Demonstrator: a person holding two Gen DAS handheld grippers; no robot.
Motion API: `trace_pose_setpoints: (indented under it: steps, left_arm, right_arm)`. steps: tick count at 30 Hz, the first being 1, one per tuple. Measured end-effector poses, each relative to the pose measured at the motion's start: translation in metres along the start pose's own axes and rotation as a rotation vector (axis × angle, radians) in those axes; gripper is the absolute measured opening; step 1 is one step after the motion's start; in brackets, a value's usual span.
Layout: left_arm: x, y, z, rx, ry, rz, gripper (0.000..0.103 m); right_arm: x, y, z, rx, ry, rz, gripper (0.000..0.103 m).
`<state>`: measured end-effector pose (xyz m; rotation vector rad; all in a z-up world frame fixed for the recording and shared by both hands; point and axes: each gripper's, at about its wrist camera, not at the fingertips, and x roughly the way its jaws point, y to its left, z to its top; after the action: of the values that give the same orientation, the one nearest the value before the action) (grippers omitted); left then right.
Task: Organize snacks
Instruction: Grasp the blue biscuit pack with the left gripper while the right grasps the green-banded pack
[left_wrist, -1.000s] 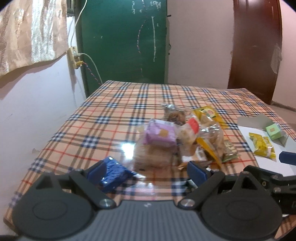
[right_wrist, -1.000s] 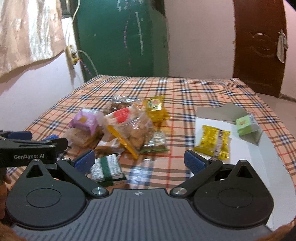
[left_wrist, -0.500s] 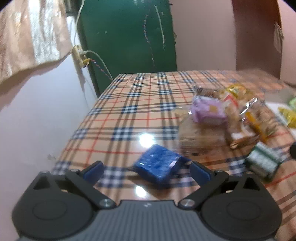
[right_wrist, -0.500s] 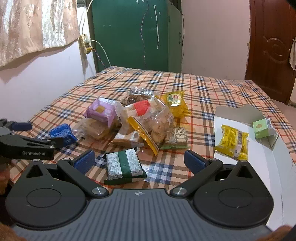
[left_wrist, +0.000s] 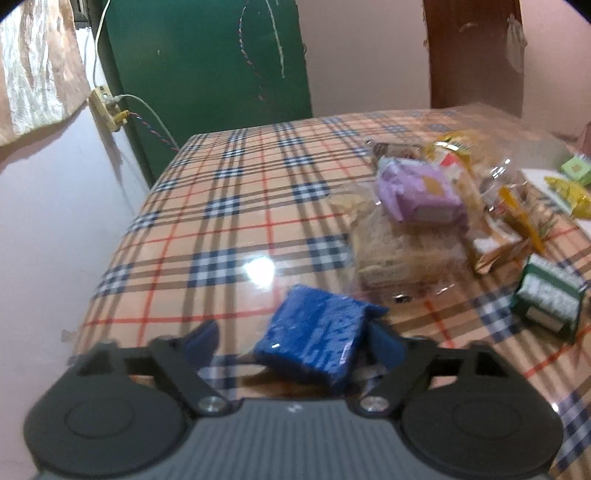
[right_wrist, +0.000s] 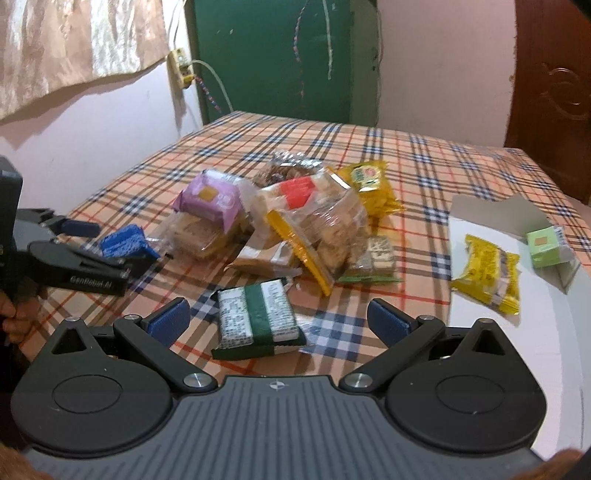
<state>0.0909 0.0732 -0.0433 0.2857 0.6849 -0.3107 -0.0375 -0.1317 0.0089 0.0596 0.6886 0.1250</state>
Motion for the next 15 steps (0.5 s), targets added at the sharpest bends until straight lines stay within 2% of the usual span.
trace_pose_setpoints:
  steps: [3, 4, 9, 15]
  left_arm:
    - [-0.001, -0.006, 0.000, -0.004, -0.010, -0.032, 0.049]
    - [-0.002, -0.009, -0.001, -0.007, -0.011, -0.033, 0.047]
    - [-0.009, -0.015, -0.003, -0.038, -0.008, -0.018, 0.046]
    - [-0.020, -0.020, -0.004, -0.122, -0.024, -0.008, 0.046]
  right_arm:
    - [0.008, 0.005, 0.000, -0.025, 0.016, 0.019, 0.103]
    - [0.011, 0.007, 0.000, -0.033, 0.021, 0.022, 0.103]
    - [0.027, 0.013, 0.001, -0.071, 0.037, 0.043, 0.103]
    - [0.052, 0.007, 0.005, -0.049, 0.093, 0.042, 0.100]
